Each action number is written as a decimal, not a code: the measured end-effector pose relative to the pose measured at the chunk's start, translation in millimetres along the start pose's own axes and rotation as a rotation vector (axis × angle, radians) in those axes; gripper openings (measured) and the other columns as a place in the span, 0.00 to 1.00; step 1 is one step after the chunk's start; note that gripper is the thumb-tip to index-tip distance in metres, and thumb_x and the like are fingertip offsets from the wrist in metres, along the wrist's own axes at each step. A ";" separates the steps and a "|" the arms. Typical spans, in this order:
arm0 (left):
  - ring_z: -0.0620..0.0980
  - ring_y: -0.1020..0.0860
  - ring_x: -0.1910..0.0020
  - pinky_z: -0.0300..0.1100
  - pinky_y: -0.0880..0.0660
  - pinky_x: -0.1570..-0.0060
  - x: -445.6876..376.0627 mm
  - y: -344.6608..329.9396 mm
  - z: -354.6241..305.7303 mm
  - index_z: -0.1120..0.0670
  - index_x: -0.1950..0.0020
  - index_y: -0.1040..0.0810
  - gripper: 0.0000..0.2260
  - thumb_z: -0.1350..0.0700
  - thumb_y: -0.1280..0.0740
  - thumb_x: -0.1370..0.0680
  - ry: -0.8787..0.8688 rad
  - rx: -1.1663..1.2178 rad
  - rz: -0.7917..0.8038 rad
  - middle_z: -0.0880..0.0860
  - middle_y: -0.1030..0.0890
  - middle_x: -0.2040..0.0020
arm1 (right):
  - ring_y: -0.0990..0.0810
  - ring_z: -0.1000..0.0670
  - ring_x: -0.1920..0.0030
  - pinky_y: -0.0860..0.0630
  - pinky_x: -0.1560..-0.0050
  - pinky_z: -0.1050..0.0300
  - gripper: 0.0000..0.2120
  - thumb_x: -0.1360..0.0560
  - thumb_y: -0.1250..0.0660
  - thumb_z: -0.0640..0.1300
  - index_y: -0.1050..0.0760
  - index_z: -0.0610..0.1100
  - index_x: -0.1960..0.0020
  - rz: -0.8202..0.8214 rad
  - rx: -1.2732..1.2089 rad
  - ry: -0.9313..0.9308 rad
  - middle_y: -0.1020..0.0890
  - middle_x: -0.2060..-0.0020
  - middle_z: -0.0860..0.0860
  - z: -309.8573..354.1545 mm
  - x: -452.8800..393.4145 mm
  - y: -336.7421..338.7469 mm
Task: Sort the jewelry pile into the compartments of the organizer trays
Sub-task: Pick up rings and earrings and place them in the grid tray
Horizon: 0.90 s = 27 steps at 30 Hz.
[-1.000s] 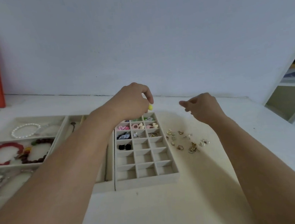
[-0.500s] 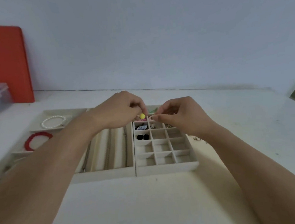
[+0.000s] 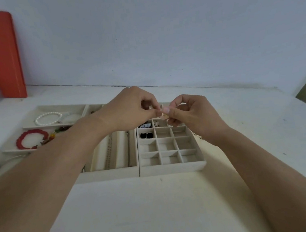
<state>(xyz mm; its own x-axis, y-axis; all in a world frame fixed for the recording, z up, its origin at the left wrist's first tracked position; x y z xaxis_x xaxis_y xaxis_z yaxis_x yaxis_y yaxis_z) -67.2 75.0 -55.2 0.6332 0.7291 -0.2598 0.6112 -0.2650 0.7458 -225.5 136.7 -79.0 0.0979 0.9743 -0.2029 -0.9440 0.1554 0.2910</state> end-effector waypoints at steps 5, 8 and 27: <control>0.45 0.28 0.67 0.41 0.31 0.62 0.3 -0.5 4.1 0.47 0.58 0.14 0.04 0.48 0.26 0.25 0.017 0.022 0.001 0.55 0.18 0.62 | 0.16 0.45 0.57 0.20 0.50 0.52 0.09 0.29 0.21 0.39 0.18 0.43 0.51 0.057 0.032 0.045 0.14 0.57 0.41 -2.4 0.5 -3.6; 0.46 0.28 0.67 0.42 0.31 0.61 0.5 -1.0 4.6 0.47 0.57 0.15 0.04 0.49 0.26 0.25 0.019 -0.003 0.026 0.56 0.18 0.62 | 0.16 0.41 0.52 0.19 0.43 0.45 0.08 0.22 0.28 0.42 0.15 0.48 0.44 0.059 0.066 0.073 0.14 0.52 0.43 -2.6 -2.6 0.1; 0.41 0.25 0.64 0.35 0.32 0.63 -0.5 8.3 12.9 0.47 0.51 0.15 0.05 0.53 0.31 0.21 0.052 -0.095 -0.005 0.44 0.19 0.61 | 0.25 0.48 0.61 0.29 0.57 0.56 0.07 0.27 0.24 0.42 0.13 0.53 0.52 0.191 0.605 0.133 0.15 0.60 0.50 -6.2 -0.2 -17.4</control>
<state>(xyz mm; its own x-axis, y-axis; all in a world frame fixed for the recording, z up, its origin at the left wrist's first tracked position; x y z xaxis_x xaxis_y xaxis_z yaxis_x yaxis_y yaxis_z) -56.2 64.3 -56.8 0.6032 0.7625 -0.2340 0.5652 -0.2016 0.8000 -211.0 132.8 -89.8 -0.1311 0.9714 -0.1981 -0.5925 0.0834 0.8013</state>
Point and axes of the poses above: each hand's wrist, its own x-axis away from the middle knuckle, its own y-axis out of the back of the hand, z = x × y, the point moved 6 cm from there along -x, towards the middle knuckle
